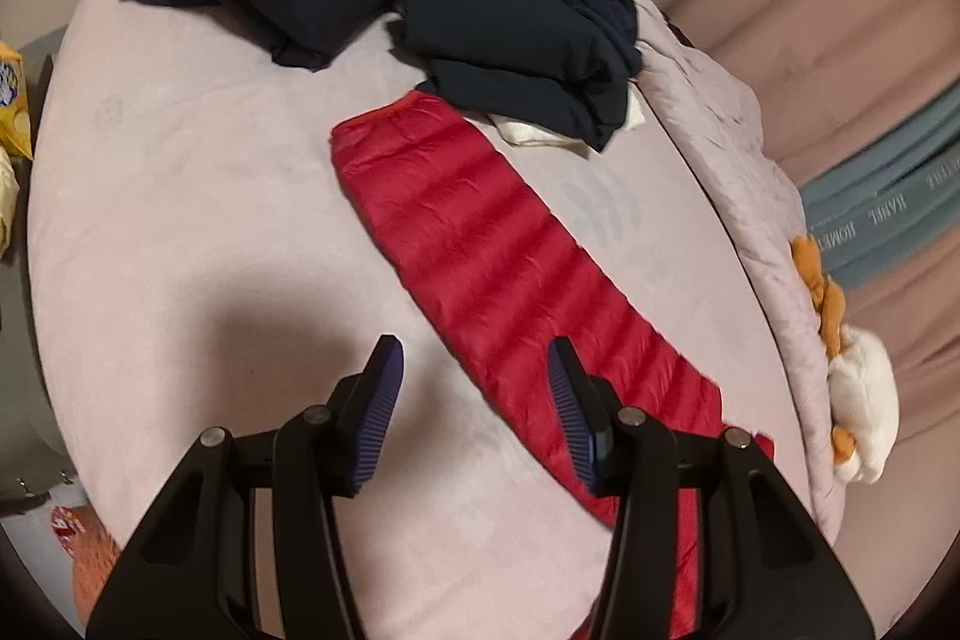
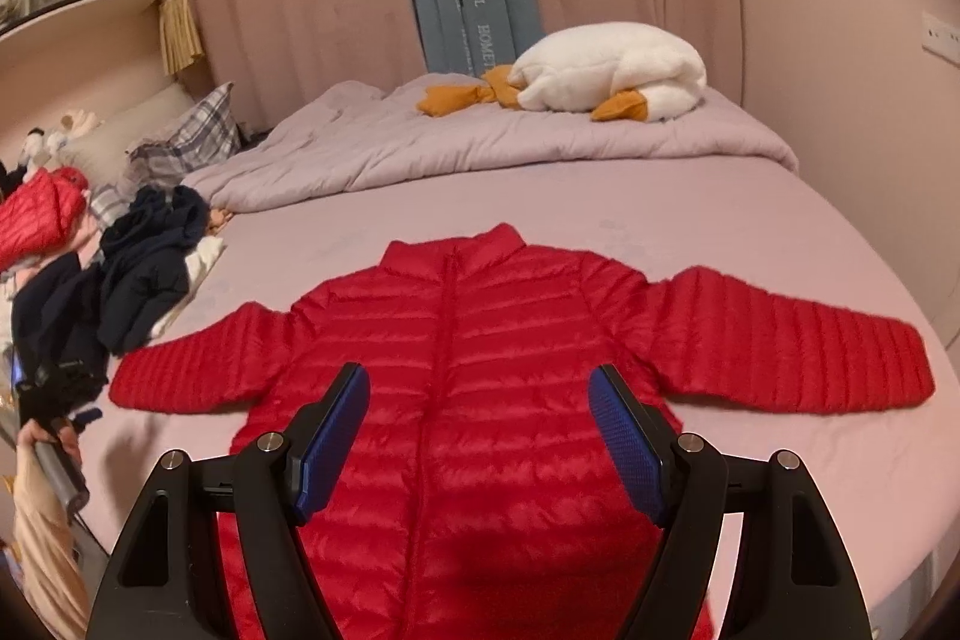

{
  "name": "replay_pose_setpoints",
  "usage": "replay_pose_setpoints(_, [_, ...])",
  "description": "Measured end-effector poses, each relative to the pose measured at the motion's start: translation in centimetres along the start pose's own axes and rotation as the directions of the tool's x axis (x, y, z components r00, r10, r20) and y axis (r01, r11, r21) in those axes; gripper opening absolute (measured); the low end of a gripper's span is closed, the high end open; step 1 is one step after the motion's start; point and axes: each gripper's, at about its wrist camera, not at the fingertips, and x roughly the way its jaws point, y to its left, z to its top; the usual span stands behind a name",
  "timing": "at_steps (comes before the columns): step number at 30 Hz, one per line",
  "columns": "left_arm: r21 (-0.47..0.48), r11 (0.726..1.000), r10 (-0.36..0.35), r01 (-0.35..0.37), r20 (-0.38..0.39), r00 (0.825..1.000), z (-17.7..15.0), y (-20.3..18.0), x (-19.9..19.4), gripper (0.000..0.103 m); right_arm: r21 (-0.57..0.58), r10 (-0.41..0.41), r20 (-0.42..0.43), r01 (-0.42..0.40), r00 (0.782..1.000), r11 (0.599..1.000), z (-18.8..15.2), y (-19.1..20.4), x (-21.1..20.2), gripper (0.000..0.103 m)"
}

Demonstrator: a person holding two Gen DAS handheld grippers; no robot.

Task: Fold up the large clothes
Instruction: 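Move the left tool to the jacket sleeve cuff and grasp it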

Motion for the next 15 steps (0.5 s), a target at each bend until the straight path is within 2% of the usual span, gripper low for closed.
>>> replay_pose_setpoints(4, [-0.041, 0.999, 0.026, -0.026, 0.005, 1.000, 1.1, 1.4, 1.3, 0.049, -0.019, 0.002, -0.032, -0.002, 0.999, 1.000, 0.4, 1.1, 1.2, 0.077])
replay_pose_setpoints(10, [-0.090, 0.994, 0.056, -0.057, -0.013, 0.998, 2.5, 3.2, 4.3, 0.049, -0.064, -0.030, -0.032, 0.028, 0.999, 0.998, 0.8, 2.1, 2.2, 0.077])
replay_pose_setpoints(15, [-0.133, 0.990, 0.034, -0.037, -0.022, 0.999, 3.5, 4.3, 6.5, 0.049, -0.071, -0.046, -0.066, 0.042, 0.997, 0.997, 0.7, 2.5, 3.3, 0.077])
